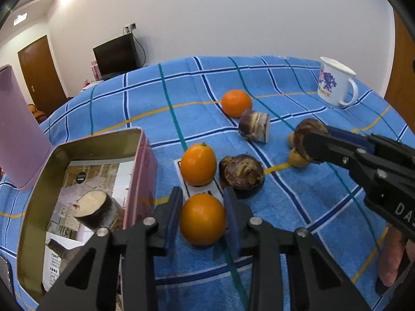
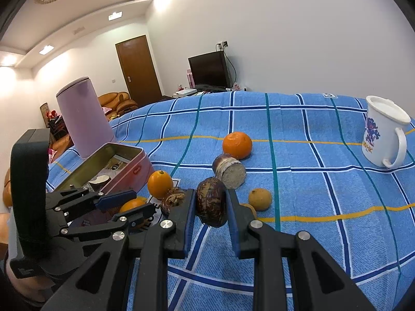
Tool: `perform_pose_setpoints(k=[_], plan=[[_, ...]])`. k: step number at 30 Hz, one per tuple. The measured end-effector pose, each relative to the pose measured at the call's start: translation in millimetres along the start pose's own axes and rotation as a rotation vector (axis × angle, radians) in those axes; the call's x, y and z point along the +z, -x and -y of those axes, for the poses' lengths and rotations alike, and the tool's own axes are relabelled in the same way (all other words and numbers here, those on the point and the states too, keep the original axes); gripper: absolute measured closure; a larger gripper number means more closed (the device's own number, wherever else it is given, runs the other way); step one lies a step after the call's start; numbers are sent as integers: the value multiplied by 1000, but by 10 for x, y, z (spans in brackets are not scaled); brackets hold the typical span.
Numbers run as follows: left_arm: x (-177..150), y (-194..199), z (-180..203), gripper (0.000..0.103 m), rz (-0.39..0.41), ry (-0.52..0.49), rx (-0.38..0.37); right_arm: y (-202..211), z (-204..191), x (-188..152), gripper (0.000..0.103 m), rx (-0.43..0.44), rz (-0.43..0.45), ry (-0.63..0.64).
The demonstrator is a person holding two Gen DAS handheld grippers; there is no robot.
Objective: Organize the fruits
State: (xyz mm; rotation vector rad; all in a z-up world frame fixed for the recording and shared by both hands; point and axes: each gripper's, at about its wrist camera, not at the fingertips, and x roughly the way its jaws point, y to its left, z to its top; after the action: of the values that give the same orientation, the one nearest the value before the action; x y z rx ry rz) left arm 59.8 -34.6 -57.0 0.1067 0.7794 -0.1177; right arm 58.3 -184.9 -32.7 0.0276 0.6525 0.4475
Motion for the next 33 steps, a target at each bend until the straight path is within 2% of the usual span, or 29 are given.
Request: perform_pose_setpoints(k=[5, 20, 33], plan=[[-21, 142, -13, 69, 64, 7, -37, 34, -20, -6, 78, 1, 13, 10], [-42, 341, -74, 69, 175, 44, -5, 131, -133, -13, 78, 13, 64, 68], [-80, 442, -104, 69, 227, 66, 22, 220, -188, -46, 78, 13, 108, 97]])
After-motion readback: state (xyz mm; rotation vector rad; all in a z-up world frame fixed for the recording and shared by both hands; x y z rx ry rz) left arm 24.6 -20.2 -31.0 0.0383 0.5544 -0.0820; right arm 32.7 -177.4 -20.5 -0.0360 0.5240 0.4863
